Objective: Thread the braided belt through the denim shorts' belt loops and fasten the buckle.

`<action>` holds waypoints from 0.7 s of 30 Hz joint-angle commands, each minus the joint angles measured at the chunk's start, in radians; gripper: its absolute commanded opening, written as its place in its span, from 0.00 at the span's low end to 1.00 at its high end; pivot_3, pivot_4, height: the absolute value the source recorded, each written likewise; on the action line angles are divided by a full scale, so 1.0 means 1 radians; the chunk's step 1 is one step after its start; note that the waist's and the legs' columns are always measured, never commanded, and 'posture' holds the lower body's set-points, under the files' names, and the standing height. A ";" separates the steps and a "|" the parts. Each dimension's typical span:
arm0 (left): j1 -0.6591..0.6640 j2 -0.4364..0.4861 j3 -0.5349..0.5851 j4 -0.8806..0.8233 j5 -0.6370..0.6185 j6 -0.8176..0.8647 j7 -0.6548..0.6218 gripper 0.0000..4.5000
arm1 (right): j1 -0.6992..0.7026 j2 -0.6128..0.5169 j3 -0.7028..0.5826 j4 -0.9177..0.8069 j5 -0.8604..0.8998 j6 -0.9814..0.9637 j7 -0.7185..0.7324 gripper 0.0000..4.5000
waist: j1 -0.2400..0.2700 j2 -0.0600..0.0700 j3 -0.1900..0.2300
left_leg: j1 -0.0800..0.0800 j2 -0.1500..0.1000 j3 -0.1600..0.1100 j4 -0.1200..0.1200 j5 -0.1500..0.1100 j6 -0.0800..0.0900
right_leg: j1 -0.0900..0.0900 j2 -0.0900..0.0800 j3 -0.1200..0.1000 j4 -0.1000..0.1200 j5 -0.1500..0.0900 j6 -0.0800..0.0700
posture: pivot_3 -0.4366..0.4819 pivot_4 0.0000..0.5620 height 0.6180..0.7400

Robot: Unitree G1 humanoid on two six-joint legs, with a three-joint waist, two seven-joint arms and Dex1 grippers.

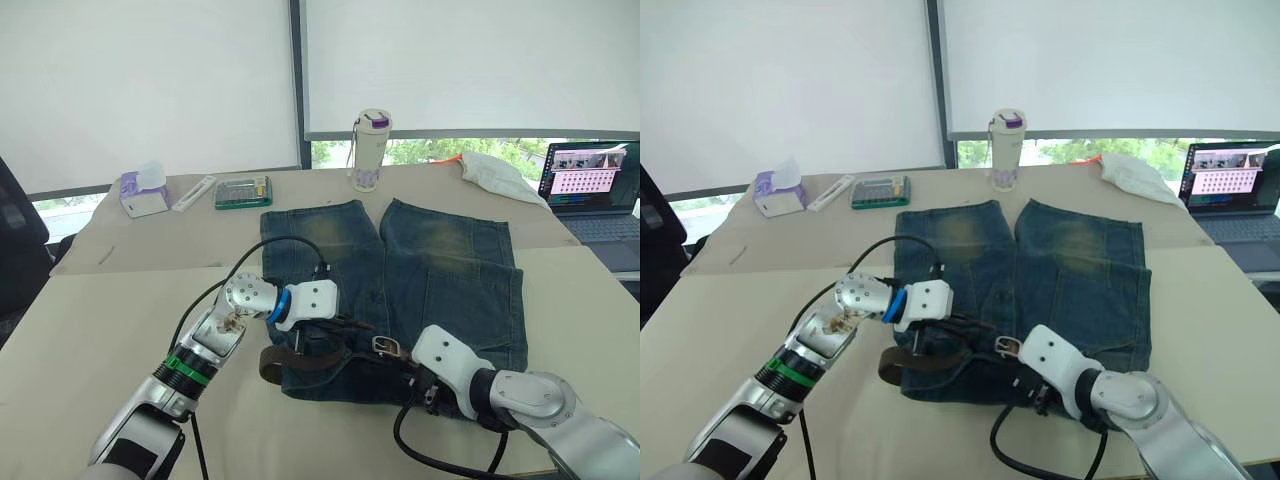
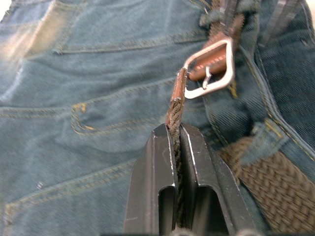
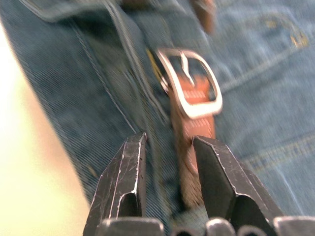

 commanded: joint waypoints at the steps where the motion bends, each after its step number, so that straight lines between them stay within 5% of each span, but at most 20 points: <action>1: -0.007 0.005 0.012 -0.033 0.004 -0.017 0.007 0.00 | 0.012 -0.012 -0.007 0.001 -0.024 -0.047 -0.013 0.38 | 0.000 0.000 0.000 | 0.000 0.000 0.000 0.000 0.000 0.000 | 0.000 0.000 0.000 0.000 0.000 0.000 | 0.48 0.27 1.00; 21: 0.000 0.009 0.010 -0.030 0.001 -0.012 -0.002 0.00 | 0.027 0.044 -0.098 0.002 0.033 -0.025 -0.022 0.38 | -0.001 0.000 0.000 | 0.000 0.000 0.000 0.000 0.000 0.000 | 0.000 0.000 0.000 0.000 0.000 0.000 | 0.48 0.27 1.00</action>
